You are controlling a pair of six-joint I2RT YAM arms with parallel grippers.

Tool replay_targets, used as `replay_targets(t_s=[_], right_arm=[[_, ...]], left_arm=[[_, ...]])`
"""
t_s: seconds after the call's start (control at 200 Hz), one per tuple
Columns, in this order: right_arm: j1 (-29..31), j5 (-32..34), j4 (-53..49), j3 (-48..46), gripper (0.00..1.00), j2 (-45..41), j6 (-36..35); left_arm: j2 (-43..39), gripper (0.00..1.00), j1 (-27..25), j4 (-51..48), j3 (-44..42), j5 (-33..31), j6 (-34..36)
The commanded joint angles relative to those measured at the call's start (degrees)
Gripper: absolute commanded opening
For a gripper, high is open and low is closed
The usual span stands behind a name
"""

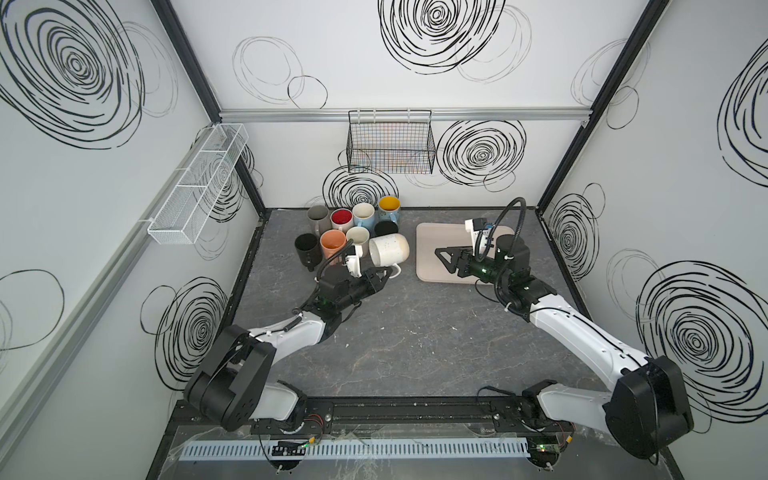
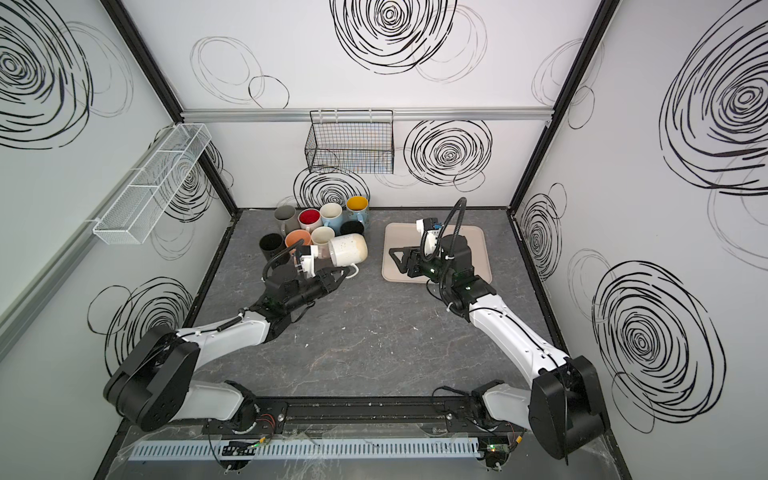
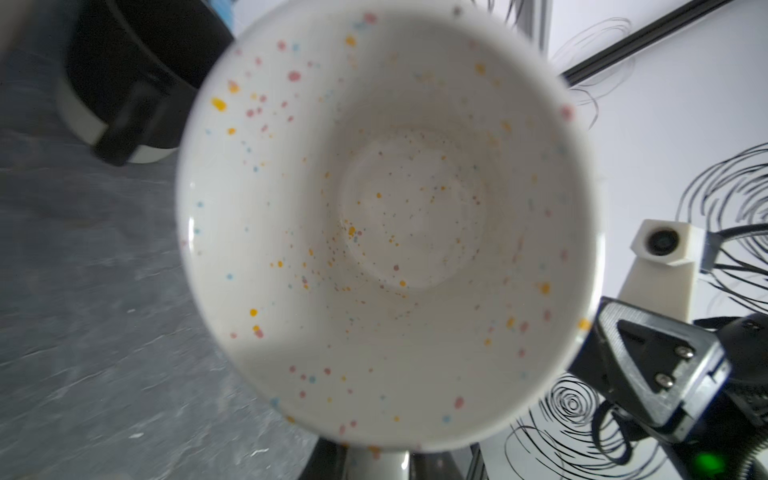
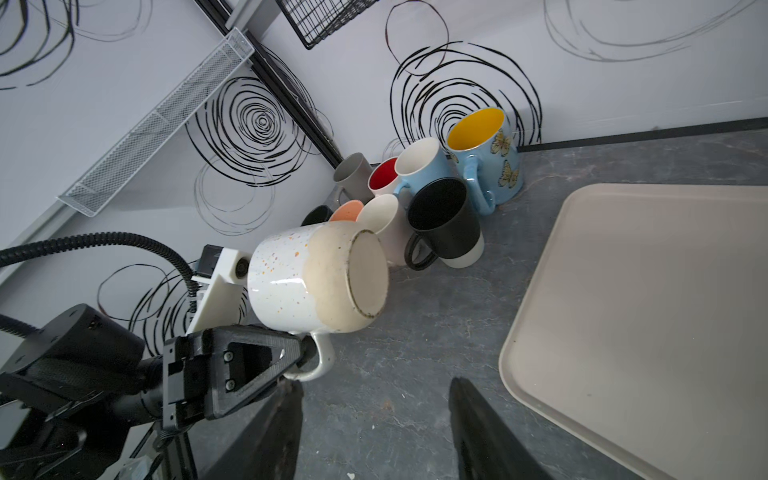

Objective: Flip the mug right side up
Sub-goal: 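Turn the speckled mug upright with the left gripper while the right gripper withdraws, then lower the speckled mug upright beside the other mugs and open the left gripper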

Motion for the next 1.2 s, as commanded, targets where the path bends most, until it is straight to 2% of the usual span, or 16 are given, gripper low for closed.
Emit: replay_targets(t_s=[0.0, 0.13, 0.295, 0.445, 0.55, 0.821, 1.016, 1.196], right_arm=[[-0.15, 4.77, -5.35, 2.14, 0.60, -1.20, -3.75], [-0.24, 5.10, -6.03, 2.18, 0.60, -0.32, -3.83], [-0.23, 4.94, -7.37, 3.09, 0.60, 1.34, -4.07], [-0.23, 6.33, -9.96, 4.09, 0.60, 2.24, -5.54], [-0.28, 7.06, -11.09, 4.30, 0.60, 2.18, -6.23], [-0.32, 7.03, -12.57, 4.90, 0.60, 2.78, -6.81], [-0.43, 9.06, -15.77, 5.90, 0.60, 1.19, -8.38], [-0.50, 14.95, -19.67, 5.78, 0.62, -2.35, -11.31]], left_arm=[[-5.97, 0.00, 3.15, -0.26, -1.92, -0.64, 6.03], [-11.32, 0.00, 6.59, -12.71, -3.85, -2.90, 11.68], [-15.72, 0.00, 8.31, -32.16, -1.02, -10.70, 21.75], [-16.30, 0.00, 8.19, -42.46, 2.39, -16.97, 27.30], [-15.68, 0.00, 6.26, -46.88, 4.93, -21.93, 29.79], [-6.15, 0.00, -2.66, -55.74, 15.32, -35.78, 36.45], [4.55, 0.00, -4.28, -59.25, 23.76, -38.58, 38.76], [10.90, 0.00, -4.55, -60.97, 29.13, -41.49, 39.41]])
